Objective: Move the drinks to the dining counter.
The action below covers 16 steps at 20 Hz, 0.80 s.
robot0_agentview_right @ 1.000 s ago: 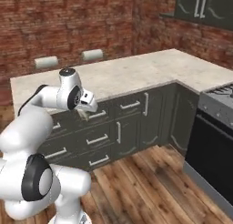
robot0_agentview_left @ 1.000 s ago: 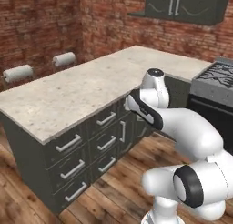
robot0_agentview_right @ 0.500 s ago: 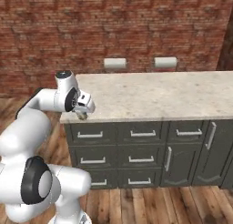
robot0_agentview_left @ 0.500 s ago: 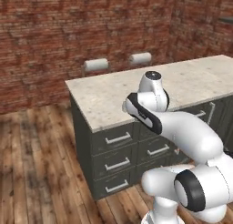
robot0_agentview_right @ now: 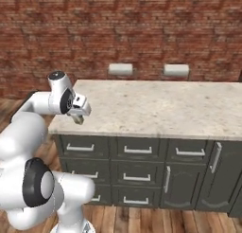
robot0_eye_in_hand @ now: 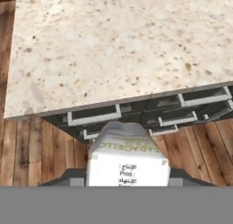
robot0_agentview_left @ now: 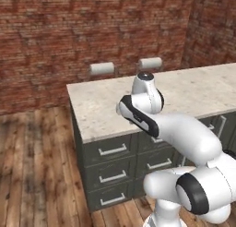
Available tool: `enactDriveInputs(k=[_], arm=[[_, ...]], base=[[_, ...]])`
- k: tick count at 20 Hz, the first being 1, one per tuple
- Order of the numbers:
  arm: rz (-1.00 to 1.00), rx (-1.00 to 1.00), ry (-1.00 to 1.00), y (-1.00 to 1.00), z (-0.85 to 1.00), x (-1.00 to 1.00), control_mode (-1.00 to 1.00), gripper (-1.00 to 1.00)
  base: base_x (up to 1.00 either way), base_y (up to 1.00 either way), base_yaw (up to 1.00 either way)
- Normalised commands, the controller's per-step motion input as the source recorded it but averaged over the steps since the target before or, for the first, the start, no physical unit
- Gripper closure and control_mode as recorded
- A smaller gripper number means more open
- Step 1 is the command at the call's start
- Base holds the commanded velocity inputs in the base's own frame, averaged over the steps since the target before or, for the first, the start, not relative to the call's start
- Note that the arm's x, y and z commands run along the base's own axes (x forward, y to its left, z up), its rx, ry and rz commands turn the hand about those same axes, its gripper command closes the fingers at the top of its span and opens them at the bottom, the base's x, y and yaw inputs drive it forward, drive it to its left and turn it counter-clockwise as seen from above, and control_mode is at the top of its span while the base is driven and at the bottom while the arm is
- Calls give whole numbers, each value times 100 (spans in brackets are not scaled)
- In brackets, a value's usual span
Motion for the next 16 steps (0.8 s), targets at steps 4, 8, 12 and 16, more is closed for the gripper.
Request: enactDriveInputs(k=[4, 8, 12, 16], arm=[[0, 0, 0, 0, 0, 0, 100, 100], [0, 0, 0, 0, 0, 0, 100, 100], [0, 0, 0, 0, 0, 0, 100, 100], [0, 0, 0, 0, 0, 0, 100, 100]], base=[[49, -45, 12], [75, -39, 5], [81, -34, 2], [58, -30, 3]])
